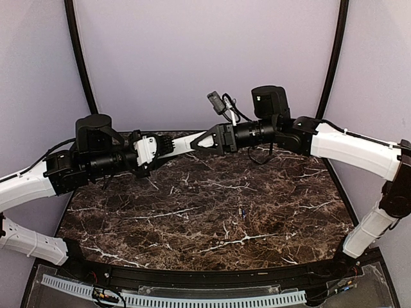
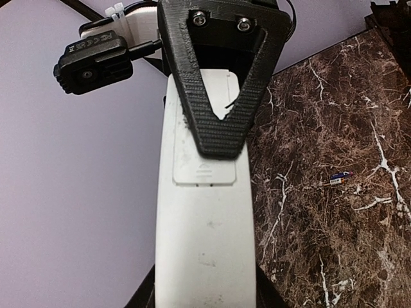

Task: Load the batteries into the remote control
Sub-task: Pass from the right arm to the left, then remove the battery cover from the remote control.

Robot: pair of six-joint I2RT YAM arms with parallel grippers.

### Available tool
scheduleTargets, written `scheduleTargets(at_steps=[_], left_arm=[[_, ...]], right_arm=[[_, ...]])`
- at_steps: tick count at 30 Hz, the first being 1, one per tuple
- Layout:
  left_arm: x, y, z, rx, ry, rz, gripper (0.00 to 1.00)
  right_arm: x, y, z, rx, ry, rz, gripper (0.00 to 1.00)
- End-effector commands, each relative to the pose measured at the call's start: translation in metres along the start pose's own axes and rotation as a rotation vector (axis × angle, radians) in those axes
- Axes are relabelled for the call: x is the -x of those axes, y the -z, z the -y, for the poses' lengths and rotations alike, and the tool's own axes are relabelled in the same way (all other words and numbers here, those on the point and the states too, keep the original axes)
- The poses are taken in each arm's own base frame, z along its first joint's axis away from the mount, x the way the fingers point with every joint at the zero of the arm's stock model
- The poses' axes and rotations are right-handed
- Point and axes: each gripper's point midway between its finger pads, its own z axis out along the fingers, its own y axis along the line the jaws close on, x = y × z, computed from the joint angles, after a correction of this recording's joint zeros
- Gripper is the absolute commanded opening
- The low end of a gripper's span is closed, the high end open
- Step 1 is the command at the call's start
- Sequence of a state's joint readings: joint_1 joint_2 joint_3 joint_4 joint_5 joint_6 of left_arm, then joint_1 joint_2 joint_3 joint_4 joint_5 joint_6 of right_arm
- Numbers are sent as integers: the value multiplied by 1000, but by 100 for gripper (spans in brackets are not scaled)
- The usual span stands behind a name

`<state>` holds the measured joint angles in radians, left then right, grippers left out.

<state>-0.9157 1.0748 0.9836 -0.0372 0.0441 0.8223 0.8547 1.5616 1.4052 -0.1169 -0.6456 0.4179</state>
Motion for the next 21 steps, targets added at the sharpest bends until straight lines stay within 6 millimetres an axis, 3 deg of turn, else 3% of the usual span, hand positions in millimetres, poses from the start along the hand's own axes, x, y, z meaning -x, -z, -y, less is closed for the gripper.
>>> scheduleTargets(at_steps=[1,6,17,21], left_arm=[[13,9,-4,1,18,45,0],[13,9,-5,4,18,47,0],[5,15,-18,90,6,6,0],[3,14,-18,93,7,-1,0]], right_arm=[[15,-1,2,-37,40,40,74],[18,-1,9,-80,43,38,77],[-1,18,19,-141,49,-17,55],[1,29,21,-170,48,-7,44]])
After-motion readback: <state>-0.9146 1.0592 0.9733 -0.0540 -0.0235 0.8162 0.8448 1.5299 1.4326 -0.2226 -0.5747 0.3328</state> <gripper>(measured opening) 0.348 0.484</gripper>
